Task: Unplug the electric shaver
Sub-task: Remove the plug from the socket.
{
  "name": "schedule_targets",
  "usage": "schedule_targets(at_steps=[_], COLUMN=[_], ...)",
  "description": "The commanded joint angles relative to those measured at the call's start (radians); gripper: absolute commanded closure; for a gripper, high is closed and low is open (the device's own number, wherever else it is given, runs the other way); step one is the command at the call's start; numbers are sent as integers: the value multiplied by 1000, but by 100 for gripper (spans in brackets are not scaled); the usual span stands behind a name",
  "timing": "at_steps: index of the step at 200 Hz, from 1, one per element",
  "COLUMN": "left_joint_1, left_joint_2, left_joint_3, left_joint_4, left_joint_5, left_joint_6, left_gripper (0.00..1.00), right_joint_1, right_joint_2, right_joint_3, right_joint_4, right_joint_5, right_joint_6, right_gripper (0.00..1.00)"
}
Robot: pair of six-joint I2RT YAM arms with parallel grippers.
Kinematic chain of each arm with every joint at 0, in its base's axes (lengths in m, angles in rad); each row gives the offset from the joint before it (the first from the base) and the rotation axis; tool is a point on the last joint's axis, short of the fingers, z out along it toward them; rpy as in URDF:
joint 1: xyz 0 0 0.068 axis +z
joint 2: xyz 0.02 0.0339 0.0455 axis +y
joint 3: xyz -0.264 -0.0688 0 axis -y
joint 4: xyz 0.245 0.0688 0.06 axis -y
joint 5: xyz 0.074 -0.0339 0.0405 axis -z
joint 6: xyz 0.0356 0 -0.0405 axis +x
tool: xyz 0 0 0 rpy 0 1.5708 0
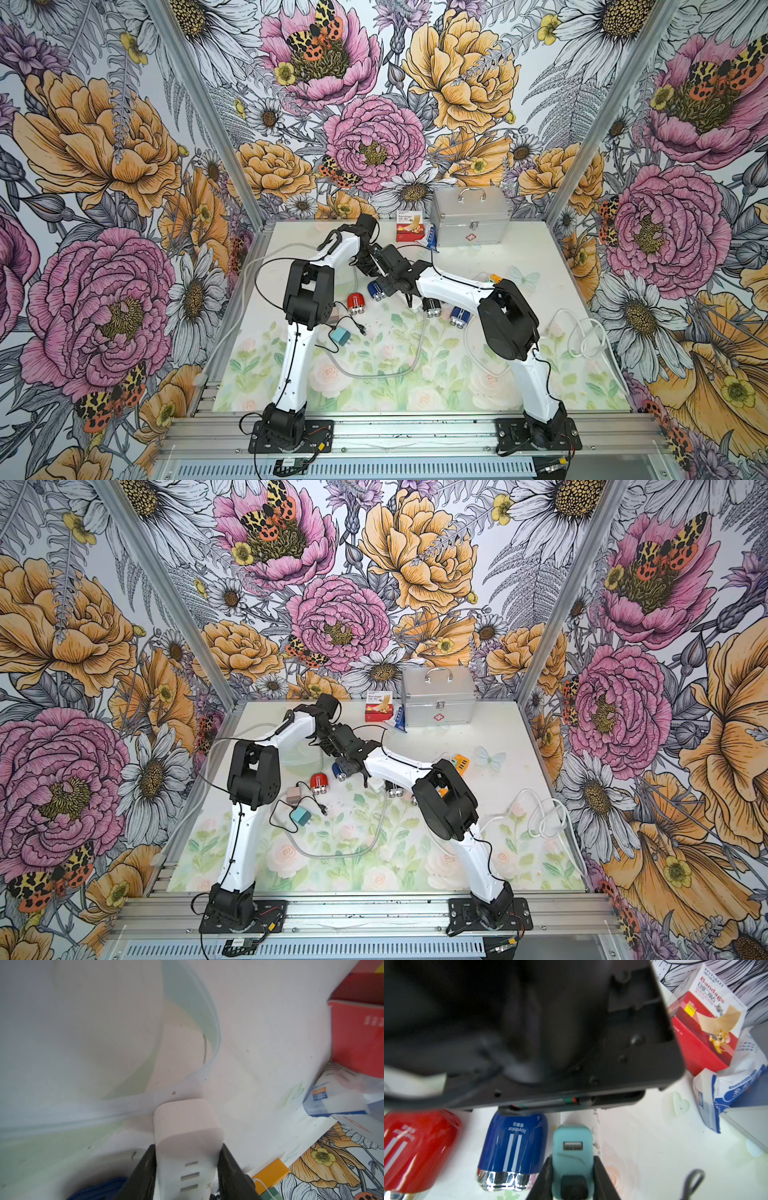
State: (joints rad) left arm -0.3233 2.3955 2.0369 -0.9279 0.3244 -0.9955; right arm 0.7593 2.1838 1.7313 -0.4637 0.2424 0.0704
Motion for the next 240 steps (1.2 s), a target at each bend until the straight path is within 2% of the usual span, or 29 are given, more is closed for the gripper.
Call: schedule_targets(at_steps=[1,19,36,54,70,89,103,120,140,158,177,206,224,240], left_joint_1=[-7,-6,-8,-10,-10,-11,-10,-11,-12,-13,-13,-14,-14,-14], left_joint_2=[58,57,57,63,65,67,68,68,64,65,70,71,73,76], left_joint_3=[-19,-18,-15,-8,-8,-13,-11,-11,-14,-10,-4,-4,-5,-2], left_joint_4=[-17,-17,-16,-16,-16,-16,-16,-16,-16,-16,-17,-17,-16,-16], left_joint_5=[-22,-25,-25,-22,-22,-20,-21,-24,-38,-40,-39,-35,-33,-28], left_joint_6=[-20,-19,-20,-23,-25,-28,-27,-26,-25,-26,-31,-35,-35,-35], left_gripper=[76,76,76,76,76,76,76,77,77,76,77,77,77,77], right_joint_1=[-64,-73,-30,28,66,72,62,5,-72,-61,2,88,98,96], right_joint_2=[-116,-122,-117,-104,-92,-88,-92,-122,-137,-136,-132,-110,-97,-98], right_joint_3=[-6,-17,-20,-11,-4,-7,-11,-27,-31,-35,-44,-34,-26,-20], right_joint_4=[73,72,72,68,68,69,68,68,69,68,66,68,69,68], right_joint_5=[-185,-307,-301,-136,30,141,165,44,-289,-385,-263,59,147,160], right_joint_6=[117,151,68,-40,-80,-105,-102,-3,140,157,65,-58,-101,-116], right_gripper=[90,90,90,91,91,92,92,92,91,91,91,92,92,92])
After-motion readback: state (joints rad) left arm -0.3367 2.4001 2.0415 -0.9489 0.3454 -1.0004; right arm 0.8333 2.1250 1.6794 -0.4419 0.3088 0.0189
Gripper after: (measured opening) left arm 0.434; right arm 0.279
